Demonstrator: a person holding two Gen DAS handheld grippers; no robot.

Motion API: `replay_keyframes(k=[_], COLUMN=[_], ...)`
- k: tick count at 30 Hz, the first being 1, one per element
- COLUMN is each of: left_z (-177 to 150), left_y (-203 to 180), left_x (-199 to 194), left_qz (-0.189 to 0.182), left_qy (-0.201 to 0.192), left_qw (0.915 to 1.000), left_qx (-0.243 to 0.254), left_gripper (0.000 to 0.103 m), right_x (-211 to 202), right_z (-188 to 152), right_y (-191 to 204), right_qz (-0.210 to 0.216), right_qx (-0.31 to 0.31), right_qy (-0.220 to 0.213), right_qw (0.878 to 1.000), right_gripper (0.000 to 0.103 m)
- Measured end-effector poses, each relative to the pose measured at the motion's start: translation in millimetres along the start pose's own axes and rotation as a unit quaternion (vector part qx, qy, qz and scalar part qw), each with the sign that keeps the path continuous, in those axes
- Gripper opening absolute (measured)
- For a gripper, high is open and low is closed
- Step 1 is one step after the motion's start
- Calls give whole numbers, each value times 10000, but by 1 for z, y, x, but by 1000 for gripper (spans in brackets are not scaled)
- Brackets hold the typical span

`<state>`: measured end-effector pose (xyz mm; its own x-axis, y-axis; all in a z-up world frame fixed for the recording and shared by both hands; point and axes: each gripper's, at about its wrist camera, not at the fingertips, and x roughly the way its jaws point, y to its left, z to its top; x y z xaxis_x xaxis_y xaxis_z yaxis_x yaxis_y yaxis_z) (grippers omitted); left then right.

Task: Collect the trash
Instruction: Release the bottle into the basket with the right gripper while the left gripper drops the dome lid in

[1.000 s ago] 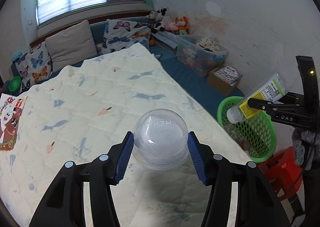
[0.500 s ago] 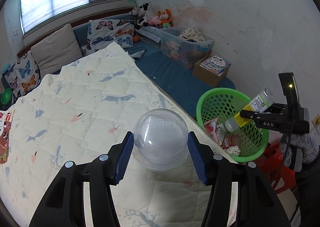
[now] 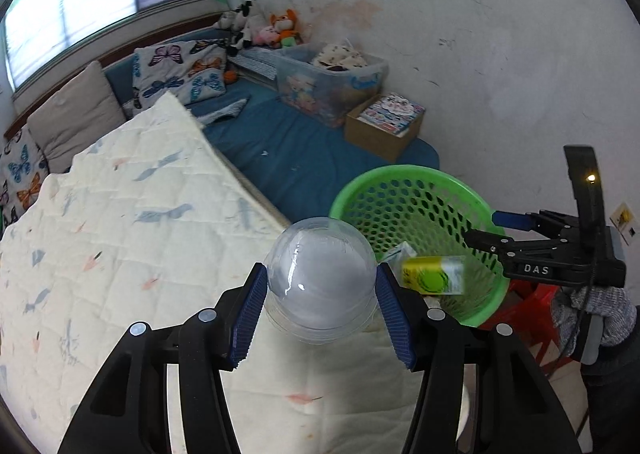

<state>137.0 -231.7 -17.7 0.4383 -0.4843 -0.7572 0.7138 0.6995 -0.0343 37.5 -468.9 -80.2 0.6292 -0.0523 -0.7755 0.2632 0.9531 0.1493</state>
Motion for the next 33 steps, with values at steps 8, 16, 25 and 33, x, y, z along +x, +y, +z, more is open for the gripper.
replay_keyframes(k=[8, 16, 25, 33], left_z=[10, 13, 12, 4], left_y=[-28, -47, -61, -55], left_x=[18, 44, 58, 48], left_qz=[-193, -342, -466, -512], left_qy=[125, 390, 454, 371], left_qw=[9996, 9984, 9976, 9979], left_qx=[190, 205, 247, 149], left_gripper=[54, 55, 67, 80], right_x=[-25, -44, -54, -63], right_z=[-10, -22, -35, -46], right_y=[-9, -19, -15, -4], right_qz=[-38, 48, -38, -14], right_qx=[11, 190, 149, 162], right_qy=[-222, -394, -550, -694], right_qw=[9997, 9990, 9984, 9975], right_gripper=[72, 75, 77, 79])
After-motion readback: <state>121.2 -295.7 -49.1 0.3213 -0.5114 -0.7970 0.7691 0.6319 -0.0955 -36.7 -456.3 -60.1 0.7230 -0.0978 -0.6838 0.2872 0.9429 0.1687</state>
